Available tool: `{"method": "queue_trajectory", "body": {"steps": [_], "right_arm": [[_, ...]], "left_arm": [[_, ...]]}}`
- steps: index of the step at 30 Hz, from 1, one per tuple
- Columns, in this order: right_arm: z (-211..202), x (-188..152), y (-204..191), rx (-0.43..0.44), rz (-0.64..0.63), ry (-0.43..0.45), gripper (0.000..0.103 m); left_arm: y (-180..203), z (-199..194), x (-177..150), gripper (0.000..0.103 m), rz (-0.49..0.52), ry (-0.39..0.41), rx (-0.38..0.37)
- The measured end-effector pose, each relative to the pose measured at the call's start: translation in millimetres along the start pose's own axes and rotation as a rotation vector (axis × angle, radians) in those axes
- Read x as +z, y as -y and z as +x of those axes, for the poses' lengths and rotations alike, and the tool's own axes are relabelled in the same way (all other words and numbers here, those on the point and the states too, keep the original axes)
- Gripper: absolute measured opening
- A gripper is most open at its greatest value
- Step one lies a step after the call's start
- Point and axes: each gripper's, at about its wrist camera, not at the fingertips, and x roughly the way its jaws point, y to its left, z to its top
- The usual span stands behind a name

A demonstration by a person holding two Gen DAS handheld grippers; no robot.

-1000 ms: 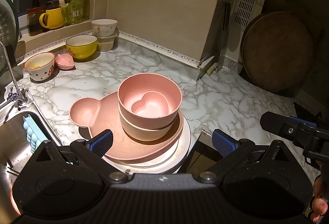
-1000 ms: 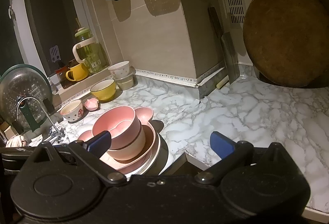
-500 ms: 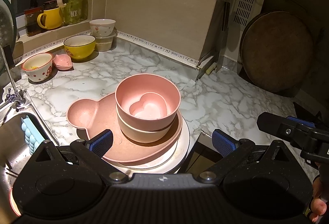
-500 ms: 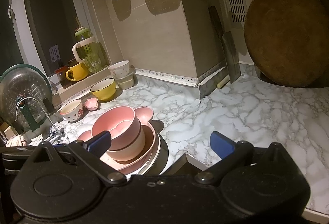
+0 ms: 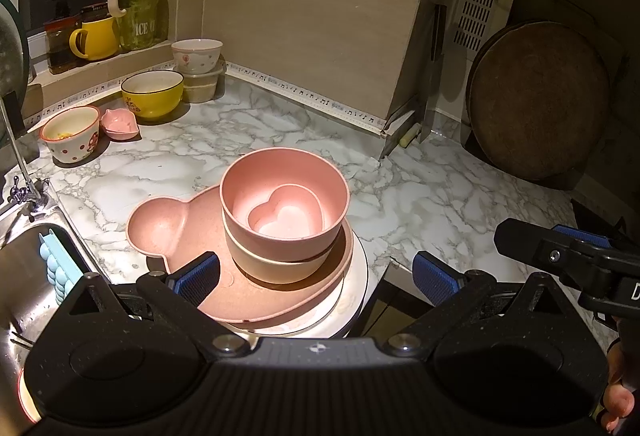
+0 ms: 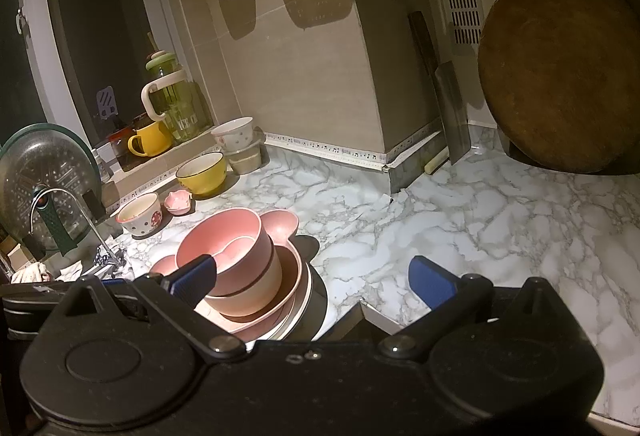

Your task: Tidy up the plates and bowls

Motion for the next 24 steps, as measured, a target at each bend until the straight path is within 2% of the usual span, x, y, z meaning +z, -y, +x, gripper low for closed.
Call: {"method": "queue_trajectory", "body": {"steps": [24], "right_arm": [[22,8,9,0.03,-0.012,-0.04,0.102]], "left_arm": [[-4,10,4,0.103,-0.02,-0.021,0.014]]}}
